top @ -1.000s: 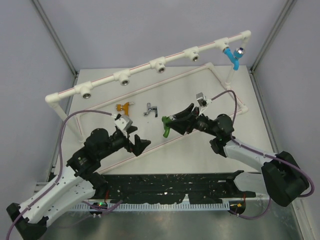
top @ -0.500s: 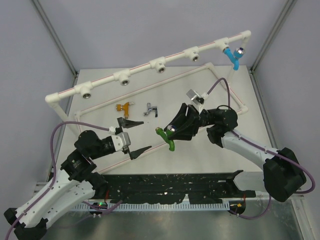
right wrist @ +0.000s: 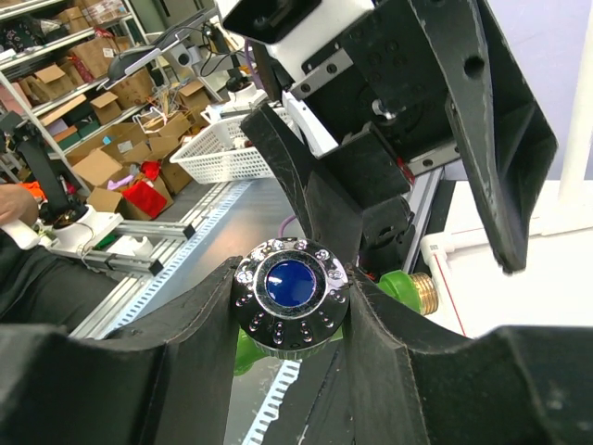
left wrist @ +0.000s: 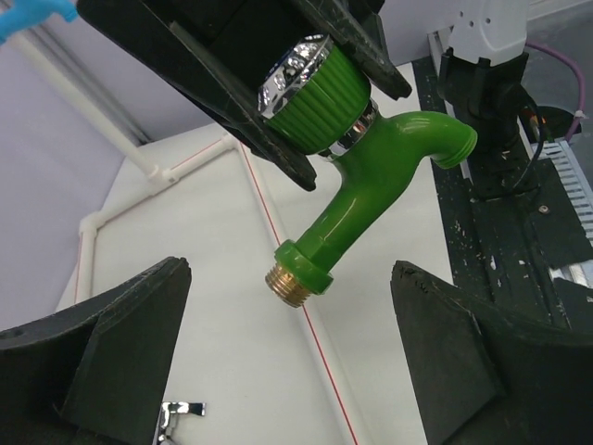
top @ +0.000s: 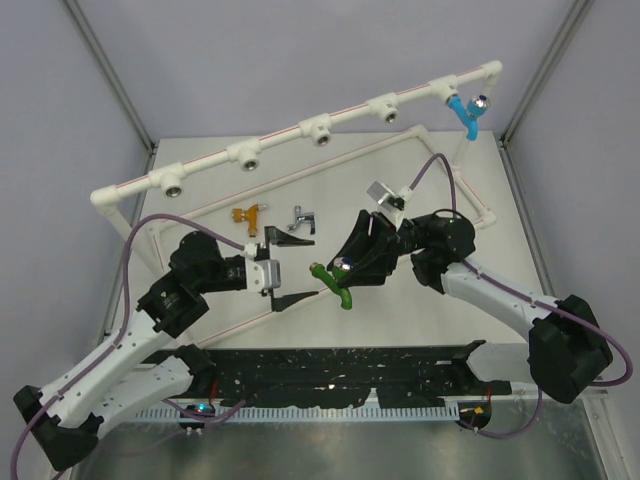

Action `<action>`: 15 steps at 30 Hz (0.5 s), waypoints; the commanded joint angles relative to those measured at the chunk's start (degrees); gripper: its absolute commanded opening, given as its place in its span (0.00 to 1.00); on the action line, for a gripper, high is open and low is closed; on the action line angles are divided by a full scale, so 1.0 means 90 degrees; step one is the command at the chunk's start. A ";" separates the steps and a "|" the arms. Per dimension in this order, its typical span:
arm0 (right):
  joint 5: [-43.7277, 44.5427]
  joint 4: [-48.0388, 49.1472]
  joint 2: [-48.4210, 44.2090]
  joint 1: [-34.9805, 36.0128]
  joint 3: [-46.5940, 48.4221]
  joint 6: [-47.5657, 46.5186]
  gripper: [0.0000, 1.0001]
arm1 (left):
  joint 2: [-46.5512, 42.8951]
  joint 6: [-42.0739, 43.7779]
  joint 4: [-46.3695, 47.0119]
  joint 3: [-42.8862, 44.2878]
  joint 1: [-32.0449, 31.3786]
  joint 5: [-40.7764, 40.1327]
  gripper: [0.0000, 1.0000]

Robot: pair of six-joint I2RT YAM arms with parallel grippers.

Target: Install the water faucets

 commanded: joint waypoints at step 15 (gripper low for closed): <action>-0.0086 0.1026 0.0168 0.0110 0.0388 0.0309 0.05 | 0.0756 0.0295 -0.0580 0.0609 -0.0348 0.0506 0.52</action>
